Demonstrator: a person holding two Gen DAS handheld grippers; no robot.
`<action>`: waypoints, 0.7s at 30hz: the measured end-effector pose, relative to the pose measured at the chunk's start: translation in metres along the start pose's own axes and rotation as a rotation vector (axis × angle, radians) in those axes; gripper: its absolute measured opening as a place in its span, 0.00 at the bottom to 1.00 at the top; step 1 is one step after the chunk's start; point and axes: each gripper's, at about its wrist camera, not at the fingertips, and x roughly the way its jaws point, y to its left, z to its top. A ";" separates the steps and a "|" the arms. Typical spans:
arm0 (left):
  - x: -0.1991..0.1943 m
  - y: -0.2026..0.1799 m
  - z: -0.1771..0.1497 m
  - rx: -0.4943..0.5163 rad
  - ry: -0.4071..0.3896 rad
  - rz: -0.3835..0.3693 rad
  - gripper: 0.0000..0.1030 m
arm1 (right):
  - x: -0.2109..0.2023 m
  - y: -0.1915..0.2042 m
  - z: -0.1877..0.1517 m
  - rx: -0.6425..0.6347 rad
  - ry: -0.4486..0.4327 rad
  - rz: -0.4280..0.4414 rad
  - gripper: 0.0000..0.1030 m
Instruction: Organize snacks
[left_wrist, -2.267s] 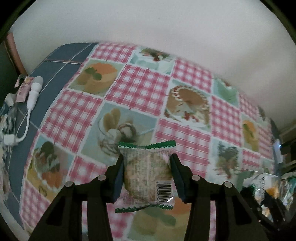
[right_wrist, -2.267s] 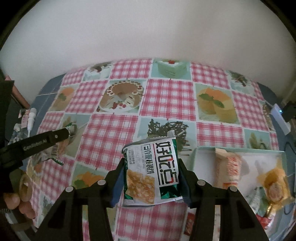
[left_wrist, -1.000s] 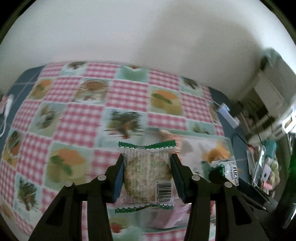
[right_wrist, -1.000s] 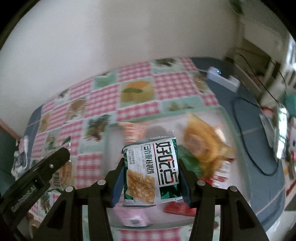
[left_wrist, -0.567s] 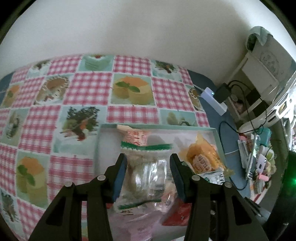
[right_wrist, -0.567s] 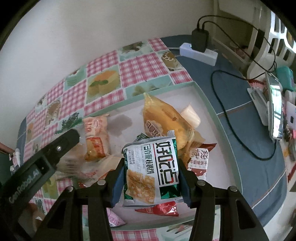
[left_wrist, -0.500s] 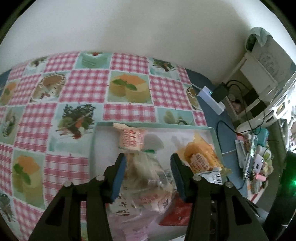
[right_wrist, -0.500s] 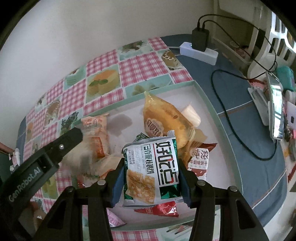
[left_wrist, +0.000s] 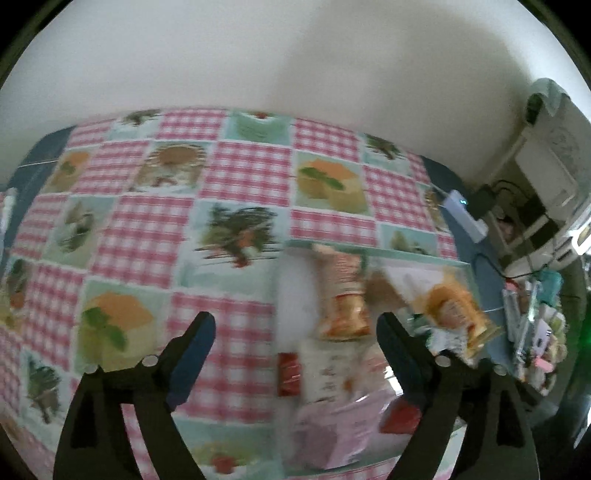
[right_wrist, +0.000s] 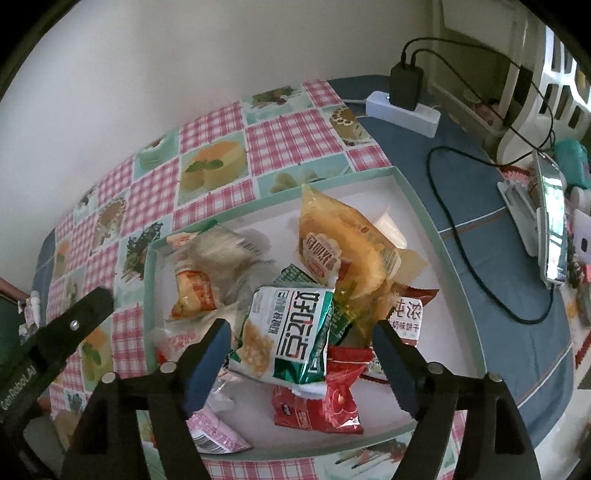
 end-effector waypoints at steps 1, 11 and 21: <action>-0.003 0.004 -0.002 -0.001 -0.005 0.013 0.89 | -0.001 0.002 -0.001 -0.008 -0.006 0.000 0.82; -0.039 0.029 -0.031 0.007 -0.058 0.085 0.89 | -0.020 0.011 -0.032 -0.034 -0.063 0.012 1.00; -0.071 0.041 -0.063 0.033 -0.127 0.242 0.89 | -0.049 0.016 -0.063 -0.061 -0.133 -0.003 1.00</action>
